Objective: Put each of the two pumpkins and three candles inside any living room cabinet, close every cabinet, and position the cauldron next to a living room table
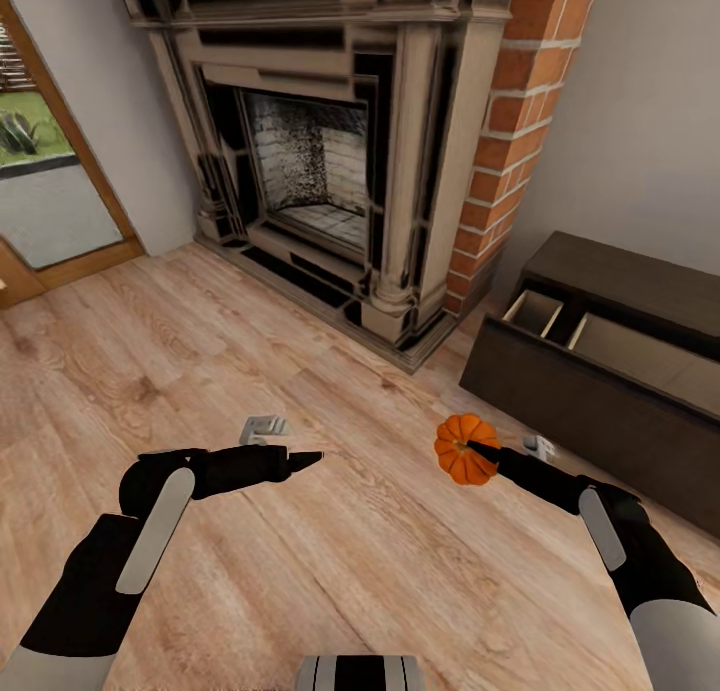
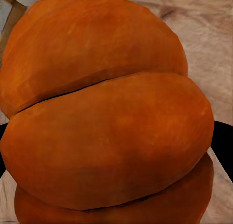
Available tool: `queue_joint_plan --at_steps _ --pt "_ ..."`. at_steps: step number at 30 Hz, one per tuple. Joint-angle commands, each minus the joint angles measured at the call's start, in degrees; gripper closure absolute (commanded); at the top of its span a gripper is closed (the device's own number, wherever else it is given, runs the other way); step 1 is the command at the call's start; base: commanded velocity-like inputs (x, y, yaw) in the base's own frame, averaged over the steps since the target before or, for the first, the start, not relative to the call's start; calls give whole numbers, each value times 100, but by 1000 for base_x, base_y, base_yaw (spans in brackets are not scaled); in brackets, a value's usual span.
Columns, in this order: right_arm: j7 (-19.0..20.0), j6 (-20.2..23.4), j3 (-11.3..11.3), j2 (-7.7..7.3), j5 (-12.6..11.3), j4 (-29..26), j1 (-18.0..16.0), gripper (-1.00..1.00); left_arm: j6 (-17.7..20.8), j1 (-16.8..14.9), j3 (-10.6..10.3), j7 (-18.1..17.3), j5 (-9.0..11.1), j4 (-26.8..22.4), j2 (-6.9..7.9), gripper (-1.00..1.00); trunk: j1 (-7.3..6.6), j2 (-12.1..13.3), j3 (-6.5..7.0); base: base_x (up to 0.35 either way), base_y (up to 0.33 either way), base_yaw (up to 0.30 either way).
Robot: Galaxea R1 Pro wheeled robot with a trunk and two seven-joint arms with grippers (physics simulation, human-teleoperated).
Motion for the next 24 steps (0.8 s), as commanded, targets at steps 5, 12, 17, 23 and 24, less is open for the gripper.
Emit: queue_joint_plan --at_steps 5,12,17,23,24 --pt "27 53 -11 6 -53 -2 -2 100 12 -5 0 -57 -57 -1 2 -100 -1 -2 -4 0 0 264" --pt "39 63 12 60 -52 -2 -2 100 12 -5 5 -57 -57 -1 2 -100 -1 -2 -4 0 0 268" --pt "9 151 19 82 -75 4 -2 100 12 -5 -1 -57 -57 3 2 -100 -1 -2 -7 0 0 278" --pt "-194 292 16 87 -103 6 -2 100 12 -5 1 -57 -57 0 2 -100 -1 -2 -36 0 0 225" --pt "-235 303 16 89 -110 6 -2 100 12 -5 2 -57 -57 1 2 -100 -1 -2 -43 0 0 158"
